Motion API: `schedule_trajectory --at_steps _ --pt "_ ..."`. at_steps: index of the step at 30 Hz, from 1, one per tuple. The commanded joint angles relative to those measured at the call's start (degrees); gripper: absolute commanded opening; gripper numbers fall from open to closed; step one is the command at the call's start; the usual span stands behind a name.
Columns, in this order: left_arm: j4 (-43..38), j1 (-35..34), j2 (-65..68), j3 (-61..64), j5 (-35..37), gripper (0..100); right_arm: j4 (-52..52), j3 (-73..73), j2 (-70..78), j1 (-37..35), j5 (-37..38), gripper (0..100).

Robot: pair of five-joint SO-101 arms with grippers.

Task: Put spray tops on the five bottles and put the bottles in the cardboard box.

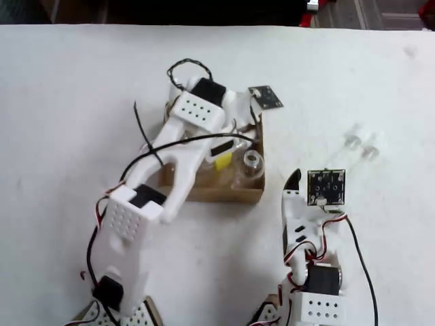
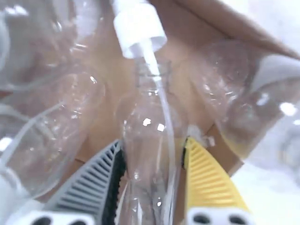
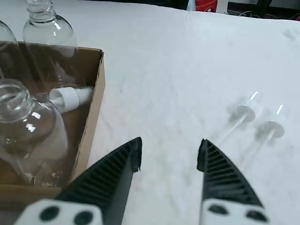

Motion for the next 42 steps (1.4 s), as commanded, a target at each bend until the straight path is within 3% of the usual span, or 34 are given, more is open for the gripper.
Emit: schedule_trajectory --at_steps 1,42 --pt "1.67 1.98 -1.19 -5.19 0.26 2 -0.04 0.09 -0.4 -0.48 0.88 17.6" --pt "1.76 4.79 -15.08 -4.84 0.7 2 0.13 0.18 -0.4 -0.48 0.88 17.6"
